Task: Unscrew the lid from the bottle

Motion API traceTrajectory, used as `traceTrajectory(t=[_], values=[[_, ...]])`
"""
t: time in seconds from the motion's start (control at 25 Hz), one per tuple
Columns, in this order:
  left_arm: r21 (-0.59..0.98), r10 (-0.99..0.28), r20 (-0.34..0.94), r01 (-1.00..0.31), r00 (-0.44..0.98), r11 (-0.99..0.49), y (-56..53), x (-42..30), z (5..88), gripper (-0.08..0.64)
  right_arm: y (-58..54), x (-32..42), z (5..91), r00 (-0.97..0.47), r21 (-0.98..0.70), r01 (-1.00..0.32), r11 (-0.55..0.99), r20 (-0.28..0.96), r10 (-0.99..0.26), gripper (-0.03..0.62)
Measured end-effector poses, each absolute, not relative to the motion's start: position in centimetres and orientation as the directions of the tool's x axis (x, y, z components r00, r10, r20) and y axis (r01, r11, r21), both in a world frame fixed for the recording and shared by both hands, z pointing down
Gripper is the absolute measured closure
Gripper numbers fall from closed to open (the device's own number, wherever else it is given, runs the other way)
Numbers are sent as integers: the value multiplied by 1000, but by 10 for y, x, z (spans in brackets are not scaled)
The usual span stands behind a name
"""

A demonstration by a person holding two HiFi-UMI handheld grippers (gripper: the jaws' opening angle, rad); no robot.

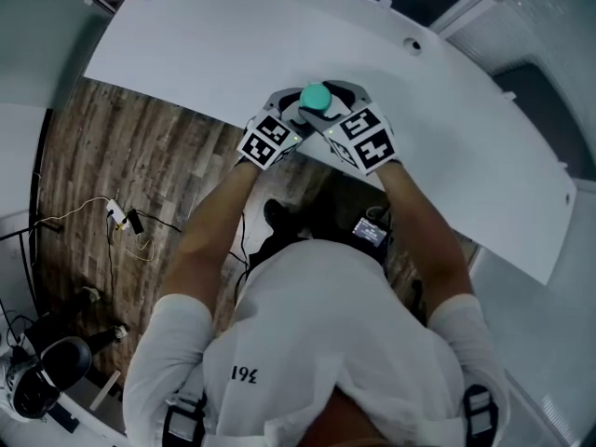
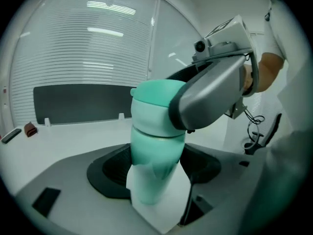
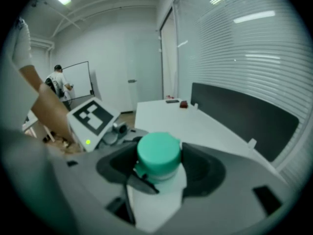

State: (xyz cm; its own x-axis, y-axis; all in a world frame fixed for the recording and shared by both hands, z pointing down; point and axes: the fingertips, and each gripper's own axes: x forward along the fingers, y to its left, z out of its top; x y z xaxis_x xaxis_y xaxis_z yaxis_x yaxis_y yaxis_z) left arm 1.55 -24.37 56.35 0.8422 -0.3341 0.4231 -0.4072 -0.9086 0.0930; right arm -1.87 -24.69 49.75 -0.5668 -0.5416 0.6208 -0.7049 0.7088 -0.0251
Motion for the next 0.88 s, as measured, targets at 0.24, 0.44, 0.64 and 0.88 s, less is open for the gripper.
traceTrajectory(t=[0.24, 0.44, 0.64, 0.88], values=[[97, -174, 458, -244, 872, -965, -235, 16, 564, 232, -241, -21, 499, -607, -37, -640, 768, 637, -475, 301], [46, -349, 423, -404, 836, -914, -239, 9, 560, 232, -243, -20, 499, -590, -42, -679, 733, 625, -511, 301], [62, -544, 396, -612, 740, -788, -242, 1, 563, 232, -248, -17, 497, -543, -38, -752, 659, 602, -585, 301], [83, -628, 407, -711, 664, -698, -251, 10, 561, 232, -252, -14, 496, -458, -59, -850, 524, 574, -679, 301]])
